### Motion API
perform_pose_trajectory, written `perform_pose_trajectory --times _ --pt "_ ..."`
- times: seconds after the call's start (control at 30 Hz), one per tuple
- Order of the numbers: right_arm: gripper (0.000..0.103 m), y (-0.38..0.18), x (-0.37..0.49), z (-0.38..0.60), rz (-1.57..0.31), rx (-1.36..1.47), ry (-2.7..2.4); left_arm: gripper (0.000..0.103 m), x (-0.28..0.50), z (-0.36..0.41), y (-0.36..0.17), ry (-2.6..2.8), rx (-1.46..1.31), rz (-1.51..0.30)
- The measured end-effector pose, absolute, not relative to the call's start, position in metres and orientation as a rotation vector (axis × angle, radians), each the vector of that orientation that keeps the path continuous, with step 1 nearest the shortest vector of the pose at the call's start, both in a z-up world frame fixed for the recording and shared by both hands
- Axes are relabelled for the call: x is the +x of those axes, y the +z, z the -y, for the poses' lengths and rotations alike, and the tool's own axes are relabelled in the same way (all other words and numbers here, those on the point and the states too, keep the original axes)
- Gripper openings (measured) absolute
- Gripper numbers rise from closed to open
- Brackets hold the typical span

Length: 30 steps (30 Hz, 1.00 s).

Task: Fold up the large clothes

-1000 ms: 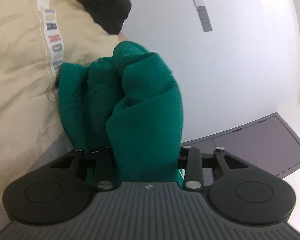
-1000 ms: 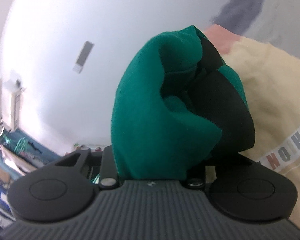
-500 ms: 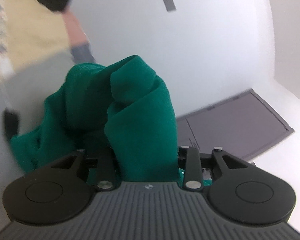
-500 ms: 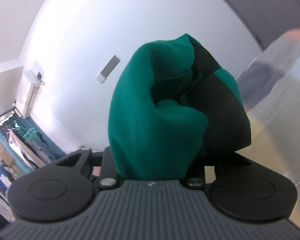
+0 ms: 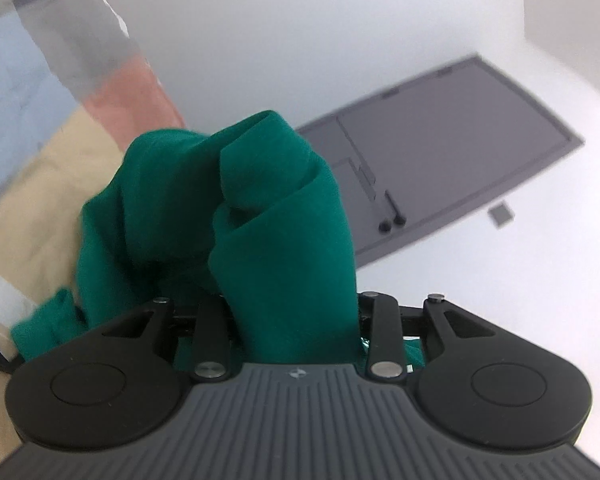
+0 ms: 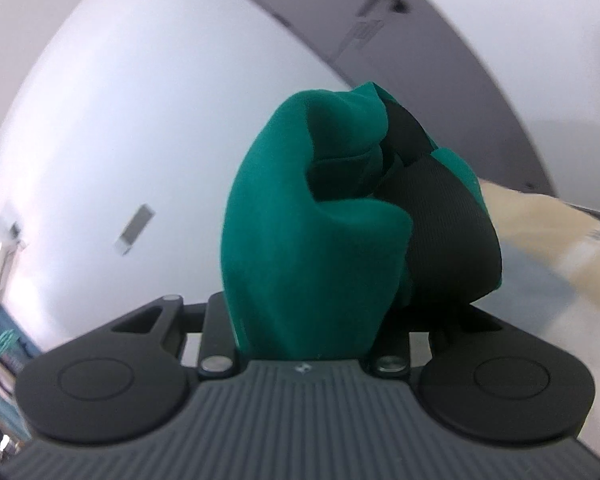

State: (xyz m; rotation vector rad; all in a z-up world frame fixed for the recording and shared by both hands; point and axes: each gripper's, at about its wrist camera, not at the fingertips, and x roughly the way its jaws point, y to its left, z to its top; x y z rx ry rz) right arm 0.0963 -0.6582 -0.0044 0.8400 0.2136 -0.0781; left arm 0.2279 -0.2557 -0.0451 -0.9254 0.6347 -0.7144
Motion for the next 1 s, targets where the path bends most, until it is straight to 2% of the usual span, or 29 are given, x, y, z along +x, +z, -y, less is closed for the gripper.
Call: perform_pose_trajectory --times 0.23,0.4,0.53,0.67,0.73,0.8,0.83,0.87,0.93,1.0 --pt "0.041 -0.089 0.081 0.696 -0.272 0.954 -0.167 0.042 0.201 0.286 -0.086 -0.698 -0.779 -0.676" --pt "0.044 -0.135 0.068 0.711 -0.286 0.991 -0.172 0.049 0.204 0.283 -0.114 -0.688 -0.795 -0.7" --pt "0.045 -0.144 0.072 0.703 -0.259 0.971 -0.154 0.05 0.219 0.278 -0.131 -0.684 -0.814 -0.704" --pt "0.046 -0.145 0.08 0.698 -0.276 0.954 -0.169 0.051 0.21 0.282 -0.122 -0.664 -0.776 -0.701" --pt "0.05 -0.143 0.074 0.701 -0.291 0.962 -0.178 0.053 0.202 0.284 -0.111 -0.656 -0.75 -0.699" --pt "0.055 -0.139 0.075 0.703 -0.308 0.961 -0.185 0.065 0.202 0.283 -0.106 -0.648 -0.75 -0.722" --pt "0.064 -0.136 0.083 0.705 -0.319 0.957 -0.199 0.071 0.202 0.281 -0.105 -0.64 -0.755 -0.738" --pt "0.072 -0.133 0.083 0.705 -0.327 0.946 -0.218 0.082 0.2 0.279 -0.103 -0.625 -0.752 -0.753" --pt "0.081 -0.125 0.079 0.701 -0.328 0.928 -0.218 0.085 0.19 0.274 -0.095 -0.628 -0.721 -0.749" --pt "0.082 -0.117 0.073 0.696 -0.338 0.895 -0.24 0.09 0.175 0.267 -0.084 -0.606 -0.666 -0.745"
